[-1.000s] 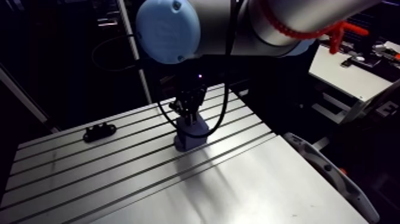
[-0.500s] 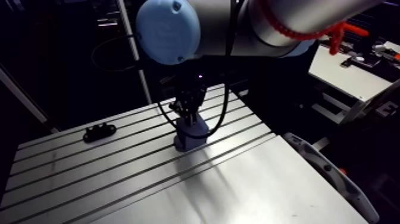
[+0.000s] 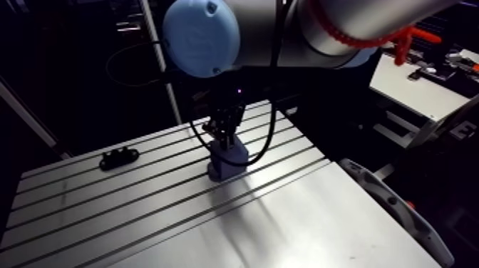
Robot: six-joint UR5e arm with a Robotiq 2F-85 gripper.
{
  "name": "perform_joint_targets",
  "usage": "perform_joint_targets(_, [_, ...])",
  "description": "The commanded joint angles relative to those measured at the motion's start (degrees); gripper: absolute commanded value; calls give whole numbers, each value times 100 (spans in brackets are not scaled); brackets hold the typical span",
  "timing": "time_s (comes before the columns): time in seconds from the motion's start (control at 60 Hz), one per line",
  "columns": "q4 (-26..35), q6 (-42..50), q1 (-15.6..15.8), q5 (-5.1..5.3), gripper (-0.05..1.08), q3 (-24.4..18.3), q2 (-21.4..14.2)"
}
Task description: Pick up the M10 bolt and insert it into the hex recess until seated.
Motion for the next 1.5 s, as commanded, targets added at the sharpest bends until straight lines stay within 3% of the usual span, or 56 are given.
perform_joint_targets(0.017, [0,-159,-13,35,78,5,1])
perform_joint_targets(0.383, [2,-274,-13,35,78,5,-32])
perform_joint_targets(0.6, [0,-405,-31,96,76,5,-41])
perform_joint_targets(0.667, [-7,-367,-31,113,64,13,-43])
perform_joint_targets(0.683, [-16,-340,-38,121,55,14,-43])
perform_joint_targets(0.7, [-16,-340,-38,121,55,14,-43])
perform_joint_targets(0.733, [-25,-209,-47,139,35,22,-58])
perform_joint_targets(0.75, [-25,-209,-47,139,35,22,-58])
perform_joint_targets(0.767, [-33,-114,-48,155,28,22,-82])
perform_joint_targets(0.95, [-35,15,-92,175,13,47,-146])
perform_joint_targets(1.0, [-35,32,-92,199,2,65,-173])
perform_joint_targets(1.183, [-26,52,-126,288,1,66,-243])
perform_joint_targets(1.5, [-17,52,-154,290,1,75,-305])
